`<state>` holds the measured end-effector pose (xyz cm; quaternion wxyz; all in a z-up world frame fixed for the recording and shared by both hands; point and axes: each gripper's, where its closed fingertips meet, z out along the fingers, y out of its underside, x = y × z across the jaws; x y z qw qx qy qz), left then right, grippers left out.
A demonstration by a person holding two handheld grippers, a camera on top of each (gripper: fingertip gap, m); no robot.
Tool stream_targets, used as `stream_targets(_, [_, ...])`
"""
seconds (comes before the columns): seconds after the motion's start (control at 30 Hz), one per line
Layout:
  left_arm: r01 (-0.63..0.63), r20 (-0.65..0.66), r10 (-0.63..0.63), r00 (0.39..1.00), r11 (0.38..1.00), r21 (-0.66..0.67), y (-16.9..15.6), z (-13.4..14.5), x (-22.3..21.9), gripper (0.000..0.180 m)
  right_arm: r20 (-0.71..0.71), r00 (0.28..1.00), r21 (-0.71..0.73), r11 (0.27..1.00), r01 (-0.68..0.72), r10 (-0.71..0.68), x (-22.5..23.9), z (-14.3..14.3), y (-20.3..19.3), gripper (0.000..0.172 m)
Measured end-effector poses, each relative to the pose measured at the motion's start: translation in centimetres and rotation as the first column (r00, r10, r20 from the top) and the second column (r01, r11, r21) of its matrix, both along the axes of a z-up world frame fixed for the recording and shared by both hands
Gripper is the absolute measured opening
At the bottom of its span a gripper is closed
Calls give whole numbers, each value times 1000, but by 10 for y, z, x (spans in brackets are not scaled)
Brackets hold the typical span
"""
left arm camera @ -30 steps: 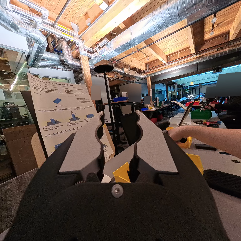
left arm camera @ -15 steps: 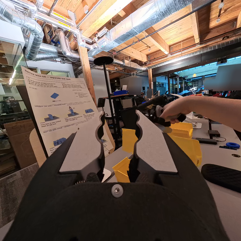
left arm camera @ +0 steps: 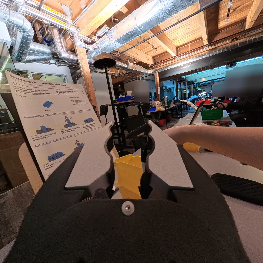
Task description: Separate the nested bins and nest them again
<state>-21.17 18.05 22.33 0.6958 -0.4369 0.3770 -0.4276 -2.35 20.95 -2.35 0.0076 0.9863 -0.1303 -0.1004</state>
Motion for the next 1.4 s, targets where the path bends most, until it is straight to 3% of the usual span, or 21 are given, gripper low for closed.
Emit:
stream_targets(0.17, [-10,-43,11,999,1000,14,-1,-5,9,43,64,998,-37,999,-23,25,-2,-15,1,118])
stream_targets(0.57, [0,-55,1,998,1000,29,-8,-4,9,43,163,987,56,998,-17,8,-4,-10,16,114])
stream_targets(0.9, [2,-76,1,997,999,34,-10,-6,13,43,216,976,52,998,-43,31,-5,-25,15,115])
stream_targets(1.4, [-10,-97,12,995,1000,19,-4,-11,15,43,201,979,25,998,-53,47,-7,-56,20,122])
